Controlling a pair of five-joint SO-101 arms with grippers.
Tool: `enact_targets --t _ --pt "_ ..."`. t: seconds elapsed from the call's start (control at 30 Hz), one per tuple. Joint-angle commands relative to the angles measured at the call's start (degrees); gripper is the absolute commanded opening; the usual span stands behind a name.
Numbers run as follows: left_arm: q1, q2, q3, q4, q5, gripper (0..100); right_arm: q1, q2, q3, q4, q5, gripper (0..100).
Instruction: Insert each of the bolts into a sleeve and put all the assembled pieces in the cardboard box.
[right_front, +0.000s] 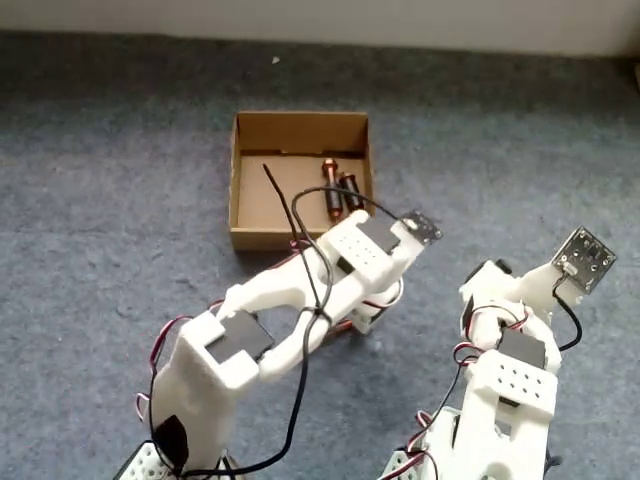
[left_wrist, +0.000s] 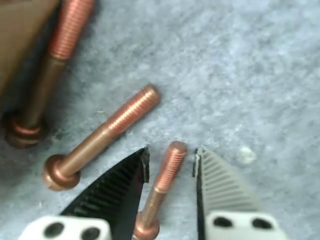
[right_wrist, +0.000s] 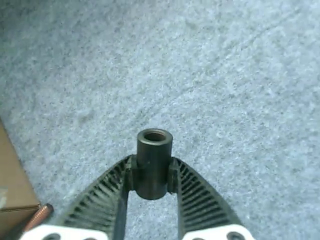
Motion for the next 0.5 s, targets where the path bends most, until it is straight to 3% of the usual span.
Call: enact_targets --t 0.0,0.23,0.47 --pt "2.07 3.03 -5.49 1.41 -0.44 10 0.31 -1.63 -0.84 -1.27 -0.44 0.4" --pt "2.33 4.97 -9.01 6.86 -0.35 0 0.31 -1.63 -0.84 -1.27 -0.44 0.4" --pt "1.71 -8.22 -9.54 12.40 -0.26 0 0.31 -1.63 -0.84 -1.27 -0.44 0.4"
